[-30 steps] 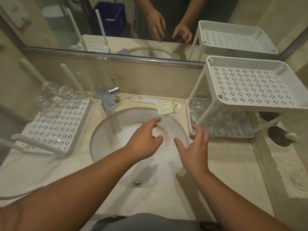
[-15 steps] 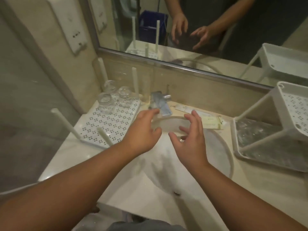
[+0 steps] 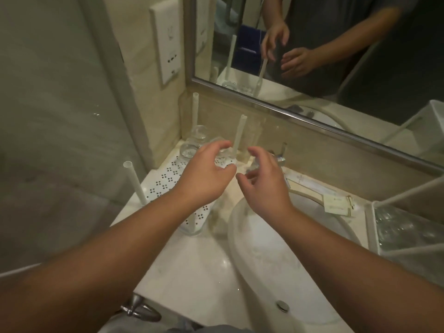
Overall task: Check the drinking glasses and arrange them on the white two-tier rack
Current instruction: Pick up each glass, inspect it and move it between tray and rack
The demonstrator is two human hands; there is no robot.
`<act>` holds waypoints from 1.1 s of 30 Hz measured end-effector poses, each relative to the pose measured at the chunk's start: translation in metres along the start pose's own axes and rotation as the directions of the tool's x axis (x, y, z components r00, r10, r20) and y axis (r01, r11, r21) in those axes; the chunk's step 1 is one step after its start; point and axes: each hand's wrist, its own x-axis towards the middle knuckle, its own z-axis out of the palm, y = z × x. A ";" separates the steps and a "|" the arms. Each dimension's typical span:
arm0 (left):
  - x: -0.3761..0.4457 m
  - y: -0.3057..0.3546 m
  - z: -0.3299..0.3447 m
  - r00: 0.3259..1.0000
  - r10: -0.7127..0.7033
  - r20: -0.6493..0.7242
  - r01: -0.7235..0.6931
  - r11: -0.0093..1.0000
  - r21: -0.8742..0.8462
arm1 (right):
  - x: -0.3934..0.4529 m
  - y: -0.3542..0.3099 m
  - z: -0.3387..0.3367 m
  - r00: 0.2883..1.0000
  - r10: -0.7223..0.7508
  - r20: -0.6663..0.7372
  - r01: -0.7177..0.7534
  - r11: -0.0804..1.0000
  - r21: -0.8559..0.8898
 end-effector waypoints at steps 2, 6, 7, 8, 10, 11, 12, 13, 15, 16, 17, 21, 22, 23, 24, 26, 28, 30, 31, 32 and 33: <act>0.010 -0.004 -0.009 0.999 -0.040 -0.025 0.039 0.998 -0.052 | 0.015 -0.003 0.009 0.999 -0.024 0.039 0.026 0.999 -0.047; 0.027 -0.025 -0.027 0.983 -0.117 -0.143 0.100 0.988 -0.118 | 0.047 -0.004 0.030 0.981 -0.063 0.183 0.096 0.980 -0.177; 0.029 -0.030 -0.028 0.974 -0.145 -0.176 0.120 0.982 -0.143 | 0.056 -0.004 0.036 0.973 -0.059 0.224 0.109 0.969 -0.221; 0.029 -0.036 -0.027 0.963 -0.174 -0.204 0.139 0.974 -0.177 | 0.065 -0.003 0.041 0.965 -0.052 0.257 0.120 0.959 -0.255; 0.025 -0.045 -0.018 0.948 -0.229 -0.222 0.174 0.955 -0.241 | 0.083 0.001 0.051 0.949 -0.029 0.315 0.125 0.950 -0.288; 0.023 -0.048 -0.012 0.944 -0.252 -0.211 0.193 0.946 -0.262 | 0.092 0.004 0.056 0.939 -0.013 0.345 0.121 0.948 -0.294; 0.021 -0.049 -0.008 0.943 -0.272 -0.193 0.211 0.935 -0.284 | 0.100 0.007 0.060 0.928 0.004 0.374 0.118 0.946 -0.303; 0.020 -0.050 -0.004 0.940 -0.292 -0.174 0.229 0.922 -0.311 | 0.107 0.010 0.064 0.917 0.021 0.399 0.116 0.941 -0.317; 0.019 -0.049 -0.002 0.925 -0.345 -0.157 0.267 0.888 -0.375 | 0.117 0.016 0.072 0.900 0.051 0.432 0.121 0.924 -0.362; 0.019 -0.050 -0.001 0.915 -0.372 -0.157 0.284 0.869 -0.404 | 0.122 0.019 0.076 0.894 0.065 0.444 0.128 0.912 -0.389; 0.019 -0.050 0.001 0.906 -0.392 -0.157 0.296 0.854 -0.429 | 0.124 0.022 0.080 0.886 0.081 0.457 0.131 0.900 -0.415; 0.017 -0.049 0.010 0.894 -0.425 -0.143 0.318 0.825 -0.467 | 0.131 0.032 0.088 0.852 0.162 0.497 0.107 0.877 -0.469; 0.017 -0.048 0.011 0.891 -0.430 -0.143 0.322 0.822 -0.470 | 0.132 0.033 0.090 0.853 0.162 0.497 0.104 0.879 -0.466; 0.018 -0.048 0.012 0.891 -0.432 -0.141 0.325 0.822 -0.468 | 0.133 0.034 0.091 0.857 0.155 0.491 0.104 0.882 -0.460; 0.018 -0.048 0.013 0.891 -0.432 -0.138 0.327 0.824 -0.463 | 0.135 0.034 0.091 0.864 0.147 0.482 0.104 0.884 -0.455; 0.019 -0.048 0.014 0.892 -0.433 -0.131 0.335 0.826 -0.453 | 0.138 0.035 0.091 0.871 0.150 0.467 0.102 0.876 -0.471; 0.019 -0.047 0.014 0.889 -0.441 -0.125 0.344 0.821 -0.455 | 0.140 0.035 0.090 0.869 0.169 0.465 0.107 0.854 -0.510; 0.020 -0.048 0.013 0.884 -0.452 -0.122 0.353 0.815 -0.460 | 0.140 0.034 0.089 0.860 0.178 0.478 0.112 0.849 -0.517; 0.020 -0.048 0.012 0.883 -0.454 -0.120 0.357 0.815 -0.457 | 0.140 0.034 0.088 0.855 0.180 0.486 0.109 0.855 -0.508; 0.021 -0.049 0.012 0.884 -0.454 -0.113 0.362 0.817 -0.449 | 0.138 0.033 0.087 0.851 0.183 0.492 0.102 0.862 -0.497; 0.021 -0.049 0.011 0.885 -0.455 -0.101 0.371 0.820 -0.436 | 0.137 0.032 0.085 0.850 0.186 0.493 0.094 0.866 -0.491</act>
